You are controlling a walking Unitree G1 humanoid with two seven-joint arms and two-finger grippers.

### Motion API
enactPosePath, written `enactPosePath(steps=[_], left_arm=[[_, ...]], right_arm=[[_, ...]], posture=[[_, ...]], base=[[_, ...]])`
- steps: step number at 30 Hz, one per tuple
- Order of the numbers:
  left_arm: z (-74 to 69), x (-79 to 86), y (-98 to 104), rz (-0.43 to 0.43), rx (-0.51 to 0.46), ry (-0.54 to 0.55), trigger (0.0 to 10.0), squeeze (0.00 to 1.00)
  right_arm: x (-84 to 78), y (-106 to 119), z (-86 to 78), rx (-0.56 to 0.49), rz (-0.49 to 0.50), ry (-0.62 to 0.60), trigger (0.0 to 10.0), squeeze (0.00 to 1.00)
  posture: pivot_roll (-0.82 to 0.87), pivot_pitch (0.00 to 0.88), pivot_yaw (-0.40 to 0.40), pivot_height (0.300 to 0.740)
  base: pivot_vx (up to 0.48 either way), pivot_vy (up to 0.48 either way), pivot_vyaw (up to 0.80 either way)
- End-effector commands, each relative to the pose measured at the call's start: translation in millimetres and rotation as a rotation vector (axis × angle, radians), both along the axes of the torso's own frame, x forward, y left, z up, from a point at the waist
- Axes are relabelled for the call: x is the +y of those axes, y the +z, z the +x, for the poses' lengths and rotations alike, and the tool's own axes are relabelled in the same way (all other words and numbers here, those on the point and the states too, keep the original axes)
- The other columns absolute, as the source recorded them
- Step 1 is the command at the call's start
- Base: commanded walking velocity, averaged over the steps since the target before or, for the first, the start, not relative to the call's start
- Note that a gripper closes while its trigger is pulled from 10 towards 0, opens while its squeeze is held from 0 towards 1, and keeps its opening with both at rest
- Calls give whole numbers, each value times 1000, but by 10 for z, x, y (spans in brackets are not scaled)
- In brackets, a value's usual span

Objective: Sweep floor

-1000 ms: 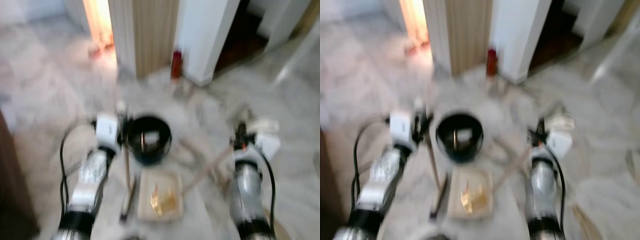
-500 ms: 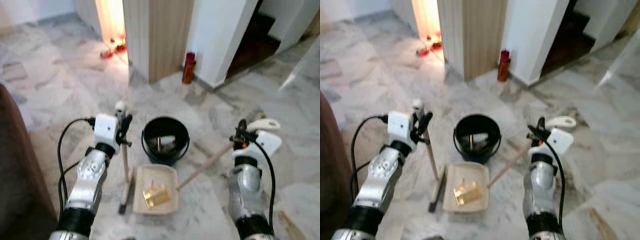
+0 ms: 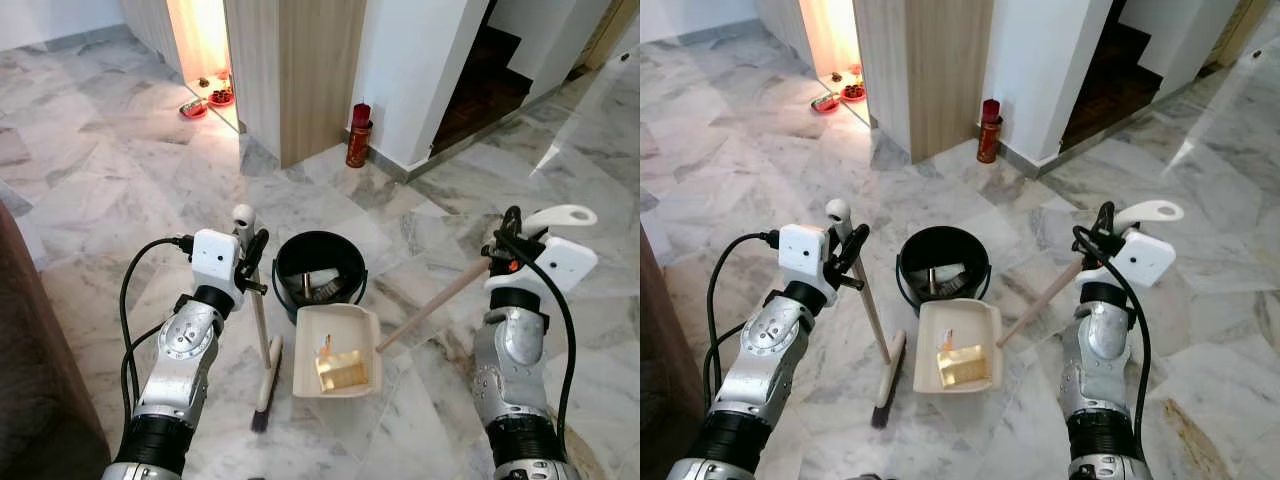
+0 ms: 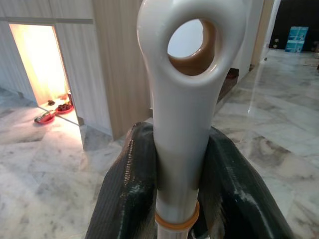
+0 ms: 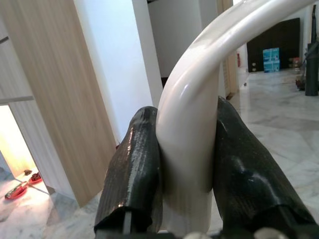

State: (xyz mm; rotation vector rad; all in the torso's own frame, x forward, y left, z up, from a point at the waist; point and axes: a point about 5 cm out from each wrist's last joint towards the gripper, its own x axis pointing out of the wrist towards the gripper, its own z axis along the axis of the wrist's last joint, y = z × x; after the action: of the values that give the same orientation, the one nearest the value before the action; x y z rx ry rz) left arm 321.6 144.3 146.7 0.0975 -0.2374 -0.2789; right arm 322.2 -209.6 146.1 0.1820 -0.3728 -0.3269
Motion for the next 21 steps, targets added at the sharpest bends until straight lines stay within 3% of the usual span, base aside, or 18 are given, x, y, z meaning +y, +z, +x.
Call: enactPosePath(steps=[1,11,21], left_arm=[[15,-34,85,9,-37,-14,10000,0],[6,-23,51,14,-23,-8,10000,0],[15,-32,43,17,-24,-8,10000,0]], right_arm=[[-8,387,15,-160,27,-9,10000,0],[-28,827,-14,-265,35,20,10000,0],[-35,1019,-46,-319,29,14,10000,0]], posture=[[208,67,-65,740],[206,74,-66,740],[201,70,-67,740]], base=[[0,0,0],[0,0,0],[0,0,0]])
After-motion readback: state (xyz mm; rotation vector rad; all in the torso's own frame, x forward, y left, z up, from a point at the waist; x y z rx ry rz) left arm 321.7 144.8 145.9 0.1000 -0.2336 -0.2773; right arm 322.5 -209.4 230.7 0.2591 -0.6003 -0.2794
